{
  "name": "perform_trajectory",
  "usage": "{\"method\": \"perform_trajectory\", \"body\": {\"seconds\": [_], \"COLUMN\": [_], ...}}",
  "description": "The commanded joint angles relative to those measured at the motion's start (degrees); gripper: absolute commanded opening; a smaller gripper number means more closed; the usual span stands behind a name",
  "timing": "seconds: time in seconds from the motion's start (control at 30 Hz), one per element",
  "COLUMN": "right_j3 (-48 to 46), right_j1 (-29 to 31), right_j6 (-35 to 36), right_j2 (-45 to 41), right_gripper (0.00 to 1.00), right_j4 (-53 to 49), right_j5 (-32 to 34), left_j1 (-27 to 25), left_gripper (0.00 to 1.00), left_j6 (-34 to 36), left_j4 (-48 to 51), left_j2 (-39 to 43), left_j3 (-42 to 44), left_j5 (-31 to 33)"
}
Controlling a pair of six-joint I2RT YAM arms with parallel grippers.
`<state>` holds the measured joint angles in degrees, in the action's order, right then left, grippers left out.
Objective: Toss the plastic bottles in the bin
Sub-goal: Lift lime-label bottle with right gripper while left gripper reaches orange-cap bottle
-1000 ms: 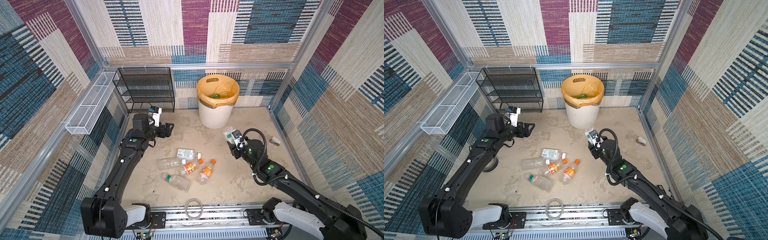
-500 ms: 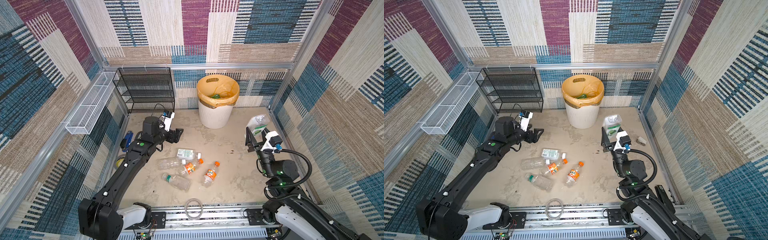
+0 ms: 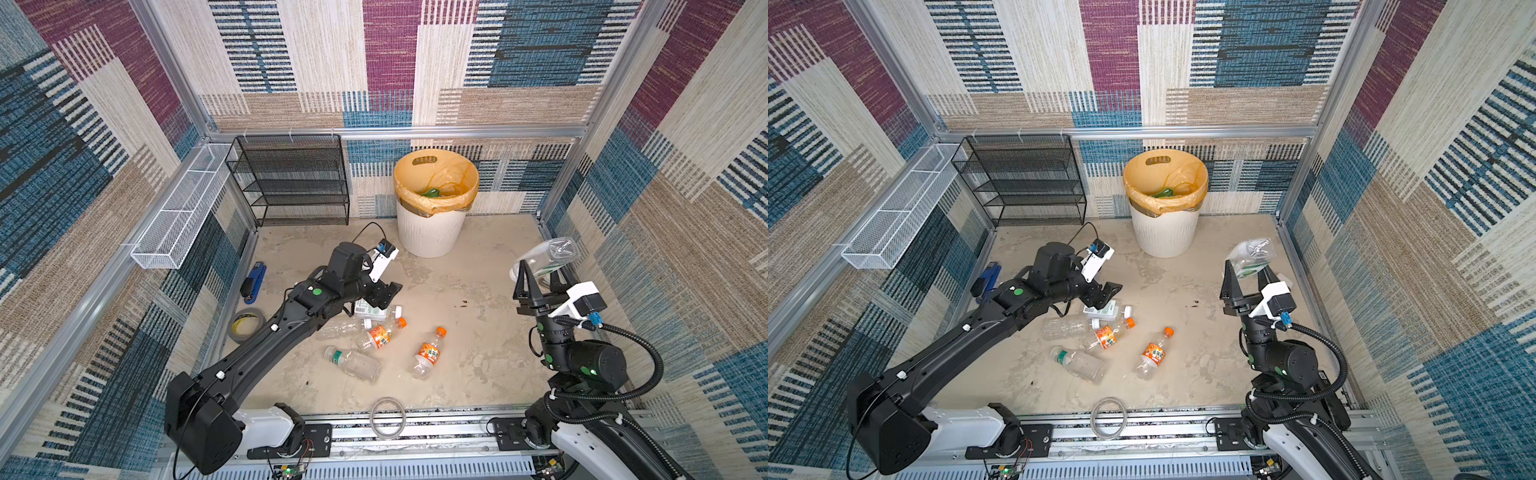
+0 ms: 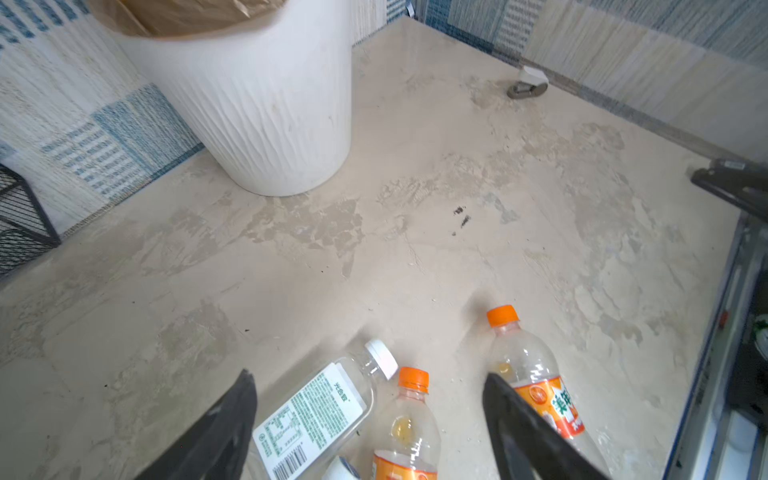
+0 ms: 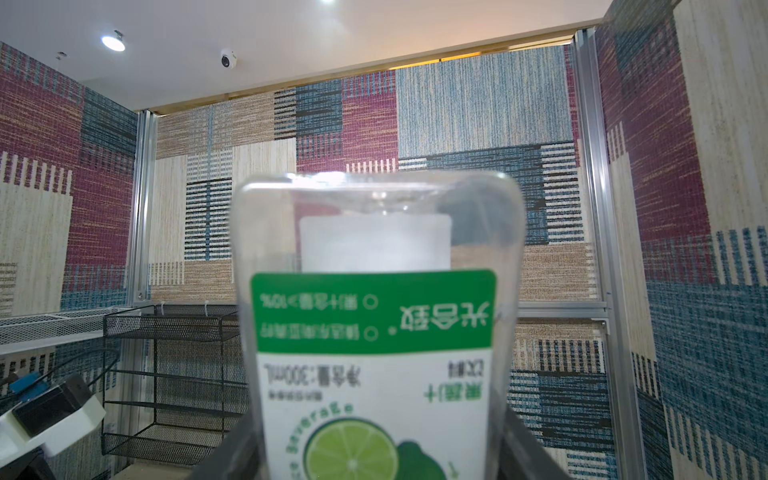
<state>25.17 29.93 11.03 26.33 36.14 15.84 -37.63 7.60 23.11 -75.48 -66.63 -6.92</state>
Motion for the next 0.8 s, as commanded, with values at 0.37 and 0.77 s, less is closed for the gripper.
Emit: {"method": "perform_trajectory", "body": {"seconds": [0.37,0.77], "right_j3": [-0.2,-2.7], "right_j1": [0.0,0.0], "right_j6": [-0.3,-0.2], "right_j2": [-0.2,-6.7], "right_gripper": [0.64,0.64], "right_j4": [0.8,-1.9], "right_j5": [1.8,4.0], "left_j1": [-23.1,-24.3], "left_gripper": [0.86,0.84], "left_j6": [-20.3,-21.0], "left_j4": [2.2,3.8], "left_j2": [-15.6,-24.3], "left_j3": [0.1,-3.4], "left_j5": [10.0,11.4]}}
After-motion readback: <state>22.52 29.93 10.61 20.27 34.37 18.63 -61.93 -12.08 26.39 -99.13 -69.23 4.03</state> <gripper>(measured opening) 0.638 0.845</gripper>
